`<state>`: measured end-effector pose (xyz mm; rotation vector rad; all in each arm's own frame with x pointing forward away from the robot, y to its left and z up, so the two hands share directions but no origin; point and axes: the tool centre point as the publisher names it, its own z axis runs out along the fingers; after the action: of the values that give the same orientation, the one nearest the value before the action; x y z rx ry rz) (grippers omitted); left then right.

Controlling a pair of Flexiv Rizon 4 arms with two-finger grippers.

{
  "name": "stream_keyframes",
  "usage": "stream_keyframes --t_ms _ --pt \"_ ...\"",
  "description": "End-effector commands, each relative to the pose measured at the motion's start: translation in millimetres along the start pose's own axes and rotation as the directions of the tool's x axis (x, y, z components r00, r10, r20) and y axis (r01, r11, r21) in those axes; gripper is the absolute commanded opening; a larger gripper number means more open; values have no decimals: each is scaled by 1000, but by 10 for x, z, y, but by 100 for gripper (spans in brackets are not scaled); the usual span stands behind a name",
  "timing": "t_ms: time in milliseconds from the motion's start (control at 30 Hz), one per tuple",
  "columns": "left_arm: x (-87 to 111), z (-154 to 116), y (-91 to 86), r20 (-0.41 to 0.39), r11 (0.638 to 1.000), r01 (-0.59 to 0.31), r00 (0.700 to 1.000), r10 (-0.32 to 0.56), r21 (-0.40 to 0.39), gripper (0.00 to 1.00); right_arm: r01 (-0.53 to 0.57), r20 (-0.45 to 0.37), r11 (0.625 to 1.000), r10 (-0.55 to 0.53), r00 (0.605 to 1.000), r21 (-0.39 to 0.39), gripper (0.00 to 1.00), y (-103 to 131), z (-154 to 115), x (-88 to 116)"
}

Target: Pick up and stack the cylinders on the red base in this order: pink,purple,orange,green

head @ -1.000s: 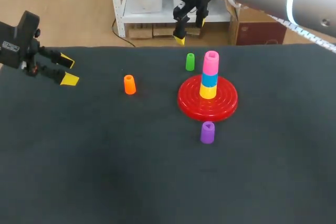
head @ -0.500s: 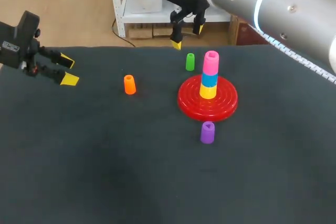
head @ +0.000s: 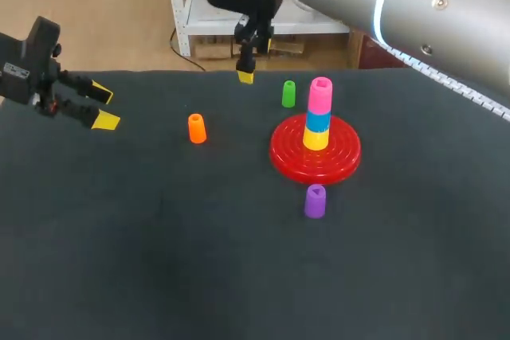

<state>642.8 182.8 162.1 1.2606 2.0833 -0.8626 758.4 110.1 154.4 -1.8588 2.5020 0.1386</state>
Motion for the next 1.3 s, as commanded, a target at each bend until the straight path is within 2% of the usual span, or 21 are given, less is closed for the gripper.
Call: stream_keyframes --t_ms 33,300,433,533,700,833,933,1300 --pt "12 1 2 3 1000 -2 1000 2 0 100 71 47 994 -75 996 84 100 622 -8 258" --pt "12 1 2 3 1000 -2 1000 2 0 100 174 5 974 -177 984 146 100 1321 10 653" --pt "12 1 2 3 1000 -2 1000 2 0 100 178 -5 967 -180 984 184 100 1545 132 821" --pt "12 1 2 3 1000 -2 1000 2 0 100 132 18 968 -139 990 212 100 1632 249 927" --pt "12 1 2 3 1000 -2 1000 2 0 100 28 34 966 -38 999 257 100 1616 462 1082" --pt "12 1 2 3 1000 -2 1000 2 0 100 -17 45 956 4 999 292 100 1478 477 1085" --pt "12 1 2 3 1000 -2 1000 2 0 100 -8 66 950 -13 998 311 100 1366 428 1004" --pt "12 1 2 3 1000 -2 1000 2 0 100 -8 66 950 -13 998 311 100 1366 428 1004"
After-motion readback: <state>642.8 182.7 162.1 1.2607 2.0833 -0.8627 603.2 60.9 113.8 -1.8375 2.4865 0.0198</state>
